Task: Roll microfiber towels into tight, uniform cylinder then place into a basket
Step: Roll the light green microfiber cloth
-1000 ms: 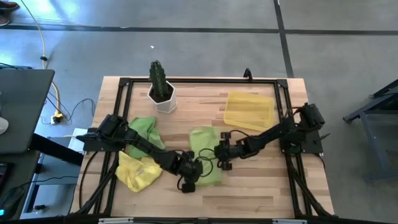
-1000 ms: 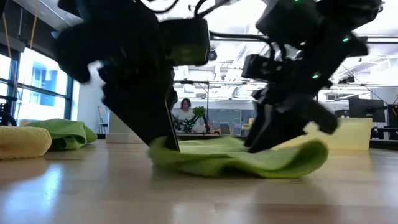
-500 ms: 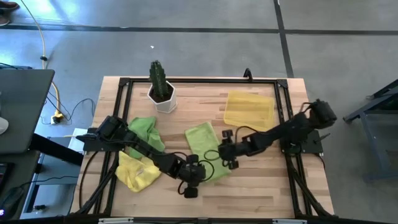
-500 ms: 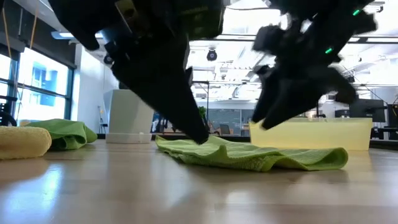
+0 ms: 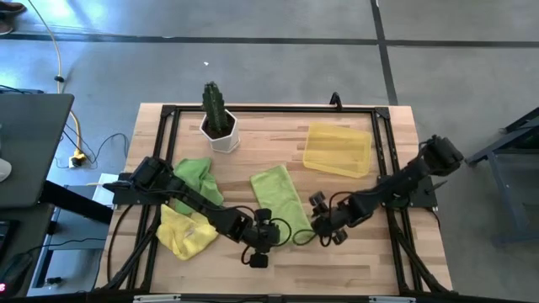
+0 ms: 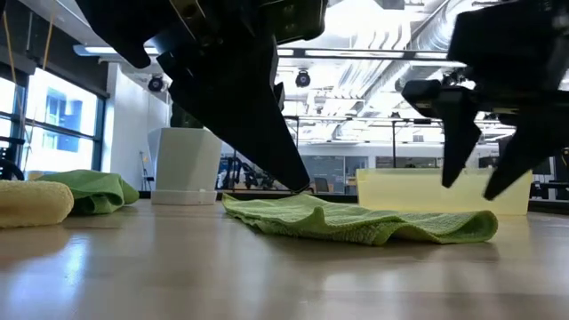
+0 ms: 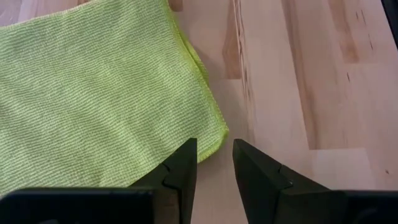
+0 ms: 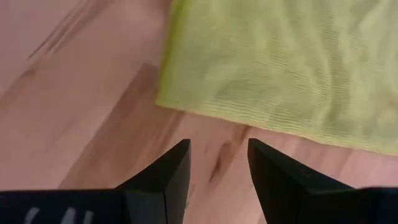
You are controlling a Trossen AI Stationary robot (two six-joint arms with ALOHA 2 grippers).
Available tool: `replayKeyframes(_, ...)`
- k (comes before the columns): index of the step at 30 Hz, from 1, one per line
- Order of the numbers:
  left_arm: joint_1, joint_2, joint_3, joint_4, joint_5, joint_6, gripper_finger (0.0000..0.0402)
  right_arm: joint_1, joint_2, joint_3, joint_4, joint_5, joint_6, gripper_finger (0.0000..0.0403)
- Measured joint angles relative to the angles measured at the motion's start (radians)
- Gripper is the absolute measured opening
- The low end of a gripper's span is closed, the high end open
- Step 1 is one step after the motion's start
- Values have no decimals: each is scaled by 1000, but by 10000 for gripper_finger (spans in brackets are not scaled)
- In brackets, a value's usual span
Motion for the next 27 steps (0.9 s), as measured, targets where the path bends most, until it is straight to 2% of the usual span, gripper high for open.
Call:
replayKeyframes(7, 2, 0, 1, -12, 0, -3, 94, 34, 2, 0, 40, -2, -196, 154)
replayKeyframes(11, 2, 0, 1, -15, 0, -3, 94, 34, 6, 0, 74, -73, -251, 154)
replayKeyframes(19, 2, 0, 1, -22, 0, -3, 94, 31, 110, 2, 126, -71, -418, 154)
replayKeyframes(27, 2, 0, 1, -23, 5, -3, 94, 31, 153, 6, 144, -45, -419, 145)
